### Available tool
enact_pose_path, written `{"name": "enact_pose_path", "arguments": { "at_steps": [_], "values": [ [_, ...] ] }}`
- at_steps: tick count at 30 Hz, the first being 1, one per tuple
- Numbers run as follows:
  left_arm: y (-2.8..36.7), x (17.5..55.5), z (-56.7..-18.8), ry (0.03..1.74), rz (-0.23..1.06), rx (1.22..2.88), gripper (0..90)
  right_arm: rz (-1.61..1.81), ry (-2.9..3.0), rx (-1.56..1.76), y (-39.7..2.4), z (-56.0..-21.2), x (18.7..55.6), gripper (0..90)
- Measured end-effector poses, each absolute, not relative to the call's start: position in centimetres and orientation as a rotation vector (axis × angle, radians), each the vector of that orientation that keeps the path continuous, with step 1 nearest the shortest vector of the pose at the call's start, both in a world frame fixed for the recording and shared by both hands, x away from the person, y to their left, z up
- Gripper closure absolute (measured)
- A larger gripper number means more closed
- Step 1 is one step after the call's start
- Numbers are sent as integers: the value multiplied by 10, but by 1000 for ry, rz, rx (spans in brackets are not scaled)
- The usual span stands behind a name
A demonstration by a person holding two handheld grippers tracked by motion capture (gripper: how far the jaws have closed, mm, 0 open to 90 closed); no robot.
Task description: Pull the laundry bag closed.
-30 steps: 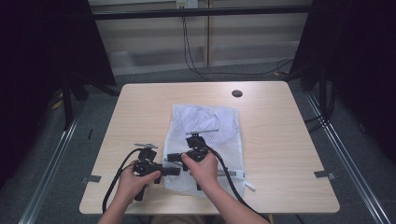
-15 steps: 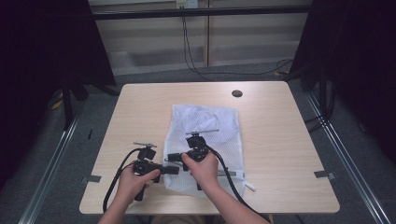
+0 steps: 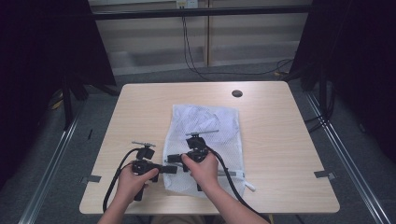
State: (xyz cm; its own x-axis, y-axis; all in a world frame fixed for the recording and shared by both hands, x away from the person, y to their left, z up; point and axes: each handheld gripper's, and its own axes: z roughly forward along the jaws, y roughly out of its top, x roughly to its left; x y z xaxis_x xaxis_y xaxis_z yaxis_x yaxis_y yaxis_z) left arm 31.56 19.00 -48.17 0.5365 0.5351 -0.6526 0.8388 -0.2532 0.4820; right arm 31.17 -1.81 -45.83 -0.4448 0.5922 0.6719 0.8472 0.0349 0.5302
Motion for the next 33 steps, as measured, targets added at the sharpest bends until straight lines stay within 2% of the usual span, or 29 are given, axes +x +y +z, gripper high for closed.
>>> {"name": "enact_pose_path", "arguments": {
  "at_steps": [10, 33],
  "values": [
    [193, 315, -478, 1169, -478, 1876, 899, -1378, -2012, -1478, -31, -457, 313, 875],
    [193, 316, -477, 1162, -486, 1861, 900, -1377, -2007, -1469, -41, -457, 311, 876]
  ]
}}
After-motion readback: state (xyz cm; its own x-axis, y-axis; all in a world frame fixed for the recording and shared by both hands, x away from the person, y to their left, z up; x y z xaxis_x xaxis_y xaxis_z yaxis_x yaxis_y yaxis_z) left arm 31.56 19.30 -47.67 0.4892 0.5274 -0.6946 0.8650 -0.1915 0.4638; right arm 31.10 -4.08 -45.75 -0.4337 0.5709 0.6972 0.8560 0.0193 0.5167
